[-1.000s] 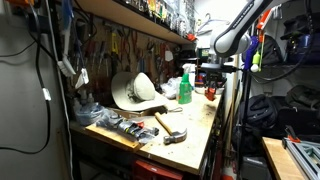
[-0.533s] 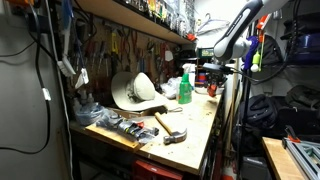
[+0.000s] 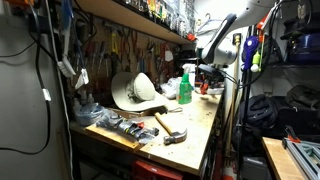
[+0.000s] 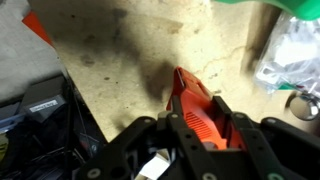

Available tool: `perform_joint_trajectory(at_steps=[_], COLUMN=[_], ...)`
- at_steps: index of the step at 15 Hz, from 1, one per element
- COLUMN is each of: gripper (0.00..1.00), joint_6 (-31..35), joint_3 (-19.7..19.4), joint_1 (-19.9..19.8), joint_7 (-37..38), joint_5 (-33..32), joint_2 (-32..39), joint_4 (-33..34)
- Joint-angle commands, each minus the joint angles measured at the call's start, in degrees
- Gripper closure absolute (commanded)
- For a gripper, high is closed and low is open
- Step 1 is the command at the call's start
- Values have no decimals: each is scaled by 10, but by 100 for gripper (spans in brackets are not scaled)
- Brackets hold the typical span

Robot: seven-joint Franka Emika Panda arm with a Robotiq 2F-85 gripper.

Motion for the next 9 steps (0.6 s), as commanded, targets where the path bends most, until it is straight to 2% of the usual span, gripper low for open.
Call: perform_joint_trajectory(at_steps=[1,2,3,6,9], gripper=[91,91,91,91,91], joint_6=[-10,-13,-25,-50,-64], joint_3=[39,45,24,32,31], joint_1=[-47,-57,-40,-60,-63], joint_7=[-56,-64,-84,-120,-141], joint_5=[64,73,101,142,161], joint_2=[58,71,86,123,148], joint_4=[83,101,121,171,202])
